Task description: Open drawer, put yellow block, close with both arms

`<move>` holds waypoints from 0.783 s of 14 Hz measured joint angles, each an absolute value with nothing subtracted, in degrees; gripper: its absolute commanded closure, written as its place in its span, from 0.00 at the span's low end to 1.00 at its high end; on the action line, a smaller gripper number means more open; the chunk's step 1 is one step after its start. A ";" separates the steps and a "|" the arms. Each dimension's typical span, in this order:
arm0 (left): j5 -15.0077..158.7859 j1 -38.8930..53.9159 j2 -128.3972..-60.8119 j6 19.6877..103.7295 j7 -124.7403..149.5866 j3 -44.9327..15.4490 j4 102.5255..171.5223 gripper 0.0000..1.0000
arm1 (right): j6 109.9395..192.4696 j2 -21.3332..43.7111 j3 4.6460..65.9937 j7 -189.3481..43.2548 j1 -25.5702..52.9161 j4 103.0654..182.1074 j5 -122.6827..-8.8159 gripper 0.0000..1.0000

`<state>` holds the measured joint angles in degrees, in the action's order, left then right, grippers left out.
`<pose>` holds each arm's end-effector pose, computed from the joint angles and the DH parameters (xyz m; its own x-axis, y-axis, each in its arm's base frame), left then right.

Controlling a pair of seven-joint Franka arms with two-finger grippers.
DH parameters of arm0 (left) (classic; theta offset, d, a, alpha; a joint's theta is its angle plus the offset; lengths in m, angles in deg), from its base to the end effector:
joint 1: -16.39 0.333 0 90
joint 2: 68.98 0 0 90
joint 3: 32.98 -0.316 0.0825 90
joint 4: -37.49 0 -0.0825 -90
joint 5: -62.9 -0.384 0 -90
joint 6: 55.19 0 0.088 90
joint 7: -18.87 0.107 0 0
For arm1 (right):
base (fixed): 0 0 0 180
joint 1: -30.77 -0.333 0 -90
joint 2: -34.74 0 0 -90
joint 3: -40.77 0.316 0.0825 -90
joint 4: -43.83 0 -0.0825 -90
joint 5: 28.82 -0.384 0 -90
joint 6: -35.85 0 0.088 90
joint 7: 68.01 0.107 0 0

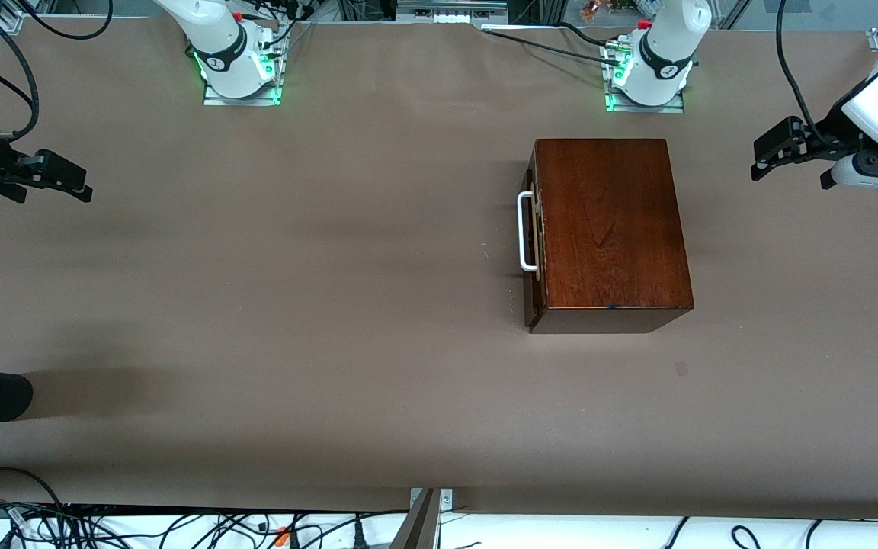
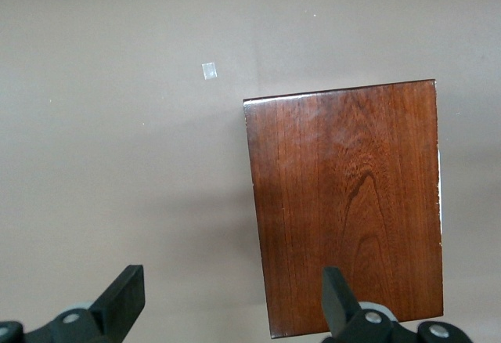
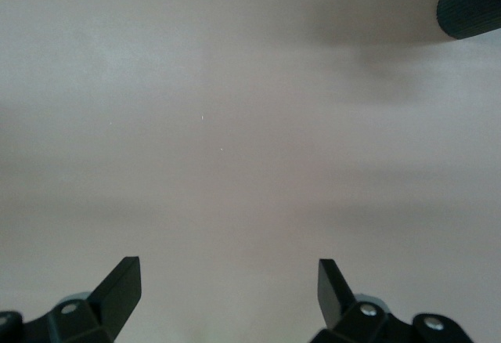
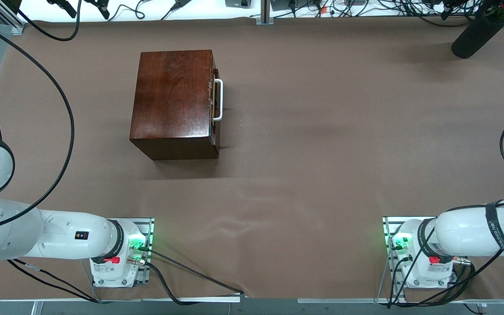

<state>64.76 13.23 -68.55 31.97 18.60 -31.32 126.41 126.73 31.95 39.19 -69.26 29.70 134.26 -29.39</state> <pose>0.5451 -0.0497 0.6332 0.9964 -0.0809 -0.0233 -0.0801 -0.9963 0.0321 0.5694 -0.0036 0.5949 0.9991 0.0127 -0.0406 0.0124 -0.9999 -0.0095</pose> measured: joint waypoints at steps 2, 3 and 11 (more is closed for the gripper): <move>64.56 13.06 -68.64 31.45 18.42 -31.30 126.53 0.00 | 126.73 31.95 39.19 -69.26 29.70 134.26 -29.39 0.00; 64.39 12.98 -68.73 31.10 18.41 -31.30 126.51 0.00 | 126.73 31.95 39.19 -69.26 29.70 134.26 -29.39 0.00; 64.27 12.90 -69.08 30.82 18.27 -31.35 126.39 0.00 | 126.73 31.95 39.19 -69.26 29.70 134.26 -29.39 0.00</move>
<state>64.27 12.90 -69.08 30.82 18.27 -31.35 126.39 126.73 31.95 39.19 -69.26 29.70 134.26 -29.39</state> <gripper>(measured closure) 0.000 0.000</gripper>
